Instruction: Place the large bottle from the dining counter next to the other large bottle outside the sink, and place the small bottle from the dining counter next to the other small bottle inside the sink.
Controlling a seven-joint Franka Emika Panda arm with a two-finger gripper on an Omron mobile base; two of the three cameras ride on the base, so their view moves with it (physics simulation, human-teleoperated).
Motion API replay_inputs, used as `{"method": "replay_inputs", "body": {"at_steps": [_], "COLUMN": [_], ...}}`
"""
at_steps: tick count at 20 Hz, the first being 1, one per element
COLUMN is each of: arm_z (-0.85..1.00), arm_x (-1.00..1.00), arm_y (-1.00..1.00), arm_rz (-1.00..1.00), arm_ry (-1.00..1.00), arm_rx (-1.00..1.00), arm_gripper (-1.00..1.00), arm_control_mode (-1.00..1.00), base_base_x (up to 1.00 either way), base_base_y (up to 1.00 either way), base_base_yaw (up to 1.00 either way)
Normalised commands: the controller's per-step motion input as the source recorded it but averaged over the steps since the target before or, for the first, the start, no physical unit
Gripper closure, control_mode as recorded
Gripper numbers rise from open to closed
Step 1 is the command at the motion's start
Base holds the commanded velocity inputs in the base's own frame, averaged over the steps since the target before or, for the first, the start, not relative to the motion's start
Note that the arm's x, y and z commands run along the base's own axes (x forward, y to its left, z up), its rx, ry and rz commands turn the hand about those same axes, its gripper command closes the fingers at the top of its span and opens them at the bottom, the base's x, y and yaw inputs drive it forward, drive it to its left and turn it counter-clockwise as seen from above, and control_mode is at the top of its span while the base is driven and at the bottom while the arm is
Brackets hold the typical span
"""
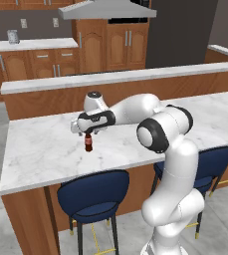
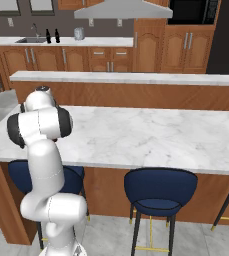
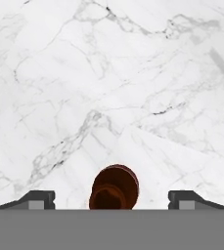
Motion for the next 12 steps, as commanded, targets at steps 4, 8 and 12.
{"method": "replay_inputs", "body": {"at_steps": [4, 8, 12], "arm_z": [0.0, 0.0, 0.04], "arm_x": [0.0, 0.0, -0.01], "arm_y": [0.0, 0.0, 0.0], "arm_rz": [0.0, 0.0, 0.0], "arm_ry": [0.0, 0.0, 0.0], "arm_rx": [0.0, 0.0, 0.0], "arm_gripper": [1.0, 1.0, 1.0], "arm_control_mode": [-1.0, -1.0, -1.0], "base_base_x": [0.0, 0.0, 0.0], "base_base_y": [0.0, 0.0, 0.0], "base_base_yaw": [0.0, 0.0, 0.0]}}
